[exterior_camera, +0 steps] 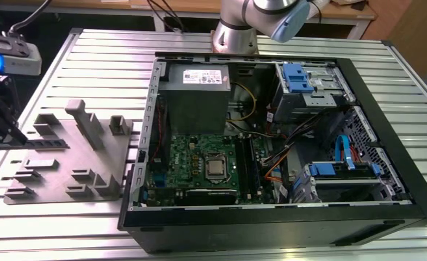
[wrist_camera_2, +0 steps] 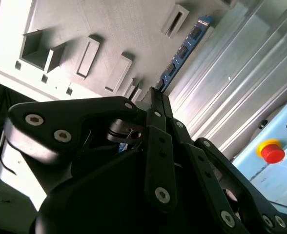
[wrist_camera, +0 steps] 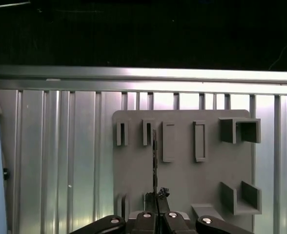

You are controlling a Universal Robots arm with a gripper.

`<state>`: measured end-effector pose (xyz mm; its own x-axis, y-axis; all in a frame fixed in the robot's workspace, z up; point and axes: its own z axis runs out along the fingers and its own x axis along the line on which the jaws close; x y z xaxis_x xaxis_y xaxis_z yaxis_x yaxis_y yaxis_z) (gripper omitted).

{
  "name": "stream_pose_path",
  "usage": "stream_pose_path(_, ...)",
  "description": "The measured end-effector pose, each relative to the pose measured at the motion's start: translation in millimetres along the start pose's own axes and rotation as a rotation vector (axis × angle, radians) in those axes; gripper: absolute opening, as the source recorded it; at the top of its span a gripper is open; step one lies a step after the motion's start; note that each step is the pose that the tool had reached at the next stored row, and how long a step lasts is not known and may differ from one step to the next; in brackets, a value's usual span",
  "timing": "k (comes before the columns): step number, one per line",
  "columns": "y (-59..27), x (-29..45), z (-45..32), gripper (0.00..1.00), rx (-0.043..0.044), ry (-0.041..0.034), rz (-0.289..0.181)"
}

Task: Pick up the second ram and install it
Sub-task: 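Pick up the second ram and move it above second insertion slot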

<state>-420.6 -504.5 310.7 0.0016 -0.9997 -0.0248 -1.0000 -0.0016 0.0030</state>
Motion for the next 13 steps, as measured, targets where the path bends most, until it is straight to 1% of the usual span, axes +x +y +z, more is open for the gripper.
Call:
stream_pose_path(4, 0.0, -0.3, -10.6, 0.08, 0.0037, -0.0012, 0.0)
stream_pose_path(13, 0.1, -0.8, -33.3, 0.08, 0.0061, -0.0023, 0.0)
